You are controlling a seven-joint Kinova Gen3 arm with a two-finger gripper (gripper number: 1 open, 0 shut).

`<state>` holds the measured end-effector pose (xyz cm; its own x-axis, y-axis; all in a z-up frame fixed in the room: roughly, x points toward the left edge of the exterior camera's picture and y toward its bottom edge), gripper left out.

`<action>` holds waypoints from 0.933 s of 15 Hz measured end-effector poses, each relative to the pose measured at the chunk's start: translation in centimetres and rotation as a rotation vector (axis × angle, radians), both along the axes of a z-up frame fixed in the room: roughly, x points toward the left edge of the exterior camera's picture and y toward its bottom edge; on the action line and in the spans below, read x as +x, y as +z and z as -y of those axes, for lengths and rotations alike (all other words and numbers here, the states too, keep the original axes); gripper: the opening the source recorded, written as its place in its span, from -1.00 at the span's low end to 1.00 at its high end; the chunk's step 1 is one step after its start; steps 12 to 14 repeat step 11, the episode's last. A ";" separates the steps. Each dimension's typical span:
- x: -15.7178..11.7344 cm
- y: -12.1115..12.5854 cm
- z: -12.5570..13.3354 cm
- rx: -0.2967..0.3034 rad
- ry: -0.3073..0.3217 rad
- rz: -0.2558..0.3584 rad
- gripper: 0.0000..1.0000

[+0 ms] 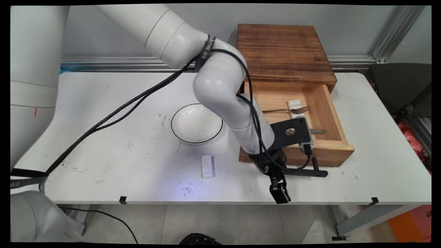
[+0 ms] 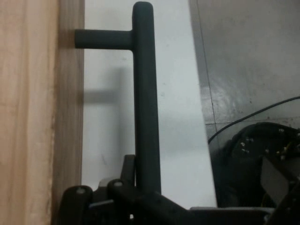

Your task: Open the drawer

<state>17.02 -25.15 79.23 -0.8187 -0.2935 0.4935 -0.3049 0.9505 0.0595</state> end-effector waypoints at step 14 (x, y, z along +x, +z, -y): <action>-0.2 0.6 -2.2 0.021 -0.030 -0.013 1.00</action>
